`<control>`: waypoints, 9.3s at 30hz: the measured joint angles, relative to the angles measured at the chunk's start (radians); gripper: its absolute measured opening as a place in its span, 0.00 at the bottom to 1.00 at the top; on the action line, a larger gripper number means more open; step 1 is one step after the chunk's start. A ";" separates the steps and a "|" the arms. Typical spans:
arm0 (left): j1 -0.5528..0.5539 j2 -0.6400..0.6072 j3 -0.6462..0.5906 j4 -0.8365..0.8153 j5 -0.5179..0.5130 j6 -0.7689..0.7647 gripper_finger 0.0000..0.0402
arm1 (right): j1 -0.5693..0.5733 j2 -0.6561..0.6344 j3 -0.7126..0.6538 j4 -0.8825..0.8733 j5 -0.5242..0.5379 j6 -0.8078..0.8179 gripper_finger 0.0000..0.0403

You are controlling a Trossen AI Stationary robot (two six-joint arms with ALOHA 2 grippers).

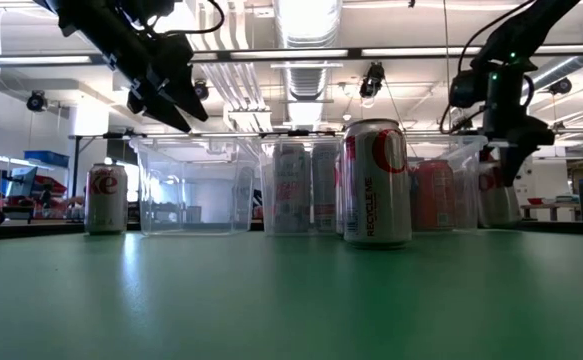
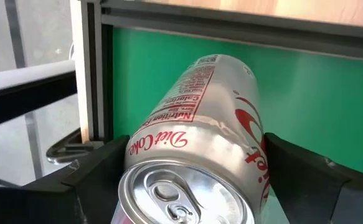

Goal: Sort soda cans
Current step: Adjust the silver soda can, then adjust the right transparent bin, then move the silver soda can

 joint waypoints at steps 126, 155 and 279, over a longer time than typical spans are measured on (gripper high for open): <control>0.020 -0.197 0.000 -0.064 0.075 -0.038 0.91 | 0.358 0.373 0.671 -0.563 -0.020 -1.171 0.03; 0.023 -0.200 0.000 -0.106 0.111 -0.012 0.91 | 0.311 0.372 0.574 -0.540 0.052 -1.133 0.03; 0.075 -0.155 0.204 -0.060 0.105 0.176 0.91 | 0.096 -0.102 0.019 -0.071 0.054 -0.062 0.96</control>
